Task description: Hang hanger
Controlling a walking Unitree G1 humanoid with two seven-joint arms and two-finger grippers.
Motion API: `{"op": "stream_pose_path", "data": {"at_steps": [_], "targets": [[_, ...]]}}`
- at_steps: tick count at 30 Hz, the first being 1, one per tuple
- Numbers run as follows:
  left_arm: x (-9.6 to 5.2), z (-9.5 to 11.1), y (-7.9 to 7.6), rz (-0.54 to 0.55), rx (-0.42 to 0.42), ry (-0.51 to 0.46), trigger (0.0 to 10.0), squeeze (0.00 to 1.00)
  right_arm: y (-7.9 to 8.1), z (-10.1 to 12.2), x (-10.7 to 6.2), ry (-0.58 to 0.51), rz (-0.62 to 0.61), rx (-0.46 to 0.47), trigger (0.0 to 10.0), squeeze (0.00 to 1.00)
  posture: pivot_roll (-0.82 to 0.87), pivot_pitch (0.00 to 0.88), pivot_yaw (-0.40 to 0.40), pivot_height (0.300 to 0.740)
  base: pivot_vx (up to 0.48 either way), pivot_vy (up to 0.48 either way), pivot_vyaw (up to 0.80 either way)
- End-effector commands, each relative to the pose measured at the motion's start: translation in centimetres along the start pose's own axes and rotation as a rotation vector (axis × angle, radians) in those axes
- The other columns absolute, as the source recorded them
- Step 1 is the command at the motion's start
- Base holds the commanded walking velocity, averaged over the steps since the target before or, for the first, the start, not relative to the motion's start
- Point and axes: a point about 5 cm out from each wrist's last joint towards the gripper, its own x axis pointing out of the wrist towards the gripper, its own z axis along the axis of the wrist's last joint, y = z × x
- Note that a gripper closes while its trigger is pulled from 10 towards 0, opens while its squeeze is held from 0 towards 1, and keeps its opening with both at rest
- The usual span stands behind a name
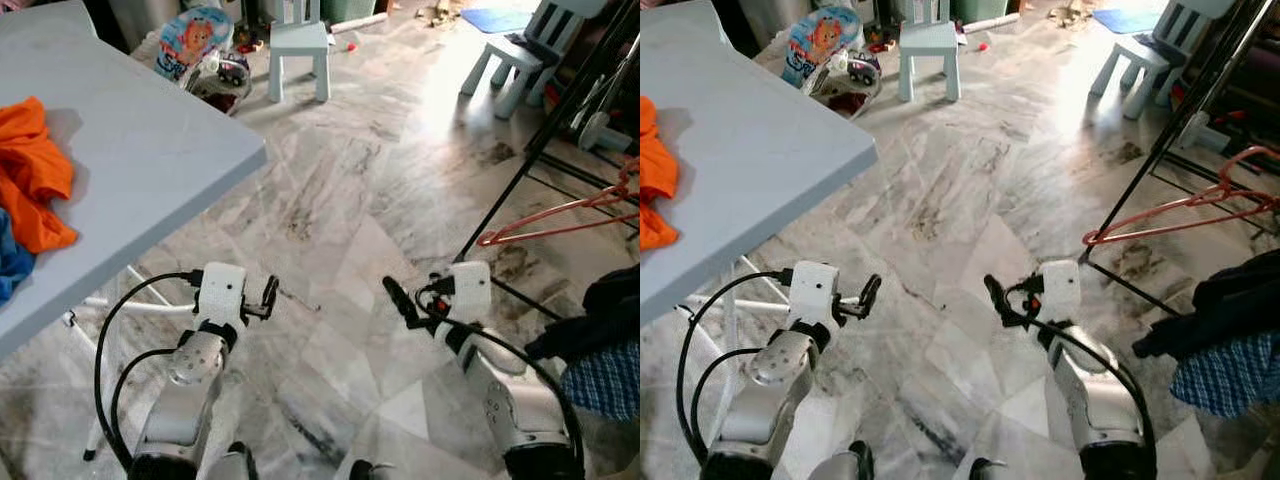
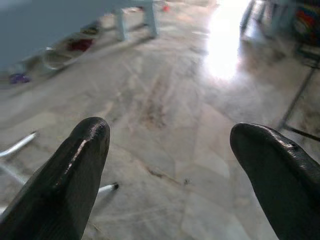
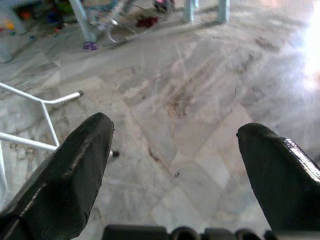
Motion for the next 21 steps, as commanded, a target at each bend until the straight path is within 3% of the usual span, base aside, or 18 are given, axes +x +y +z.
{"op": "stream_pose_path", "data": {"at_steps": [1,6,9,16,21], "targets": [[-1.0,0.3,0.7,0.086,0.019,-0.016,10.0,0.0,0.2,1.4,0.0,-0.037,-0.001,-0.007,10.0,0.0,0.06,0.194,-0.067,0.74,0.0,0.0,0.8],[-3.0,1.6,0.6,0.138,0.009,-0.061,10.0,0.0,1.3,2.2,-0.2,-0.061,0.012,-0.031,10.0,0.0,0.06,0.198,-0.065,0.74,0.0,0.0,0.8],[-3.8,1.8,0.5,0.159,0.054,-0.08,10.0,0.0,2.0,1.7,-0.3,-0.048,0.02,-0.027,10.0,0.0,0.06,0.203,-0.063,0.74,0.0,0.0,0.8],[-4.0,2.0,0.8,0.194,0.041,-0.079,10.0,0.0,3.2,1.2,-0.7,-0.023,0.054,-0.033,10.0,0.0,0.07,0.215,-0.06,0.74,0.0,0.0,0.8],[-3.8,2.3,0.2,0.149,0.029,-0.083,10.0,0.0,2.9,1.5,-0.7,-0.044,0.043,-0.021,10.0,0.0,0.07,0.218,-0.057,0.74,0.0,0.0,0.8]]}}
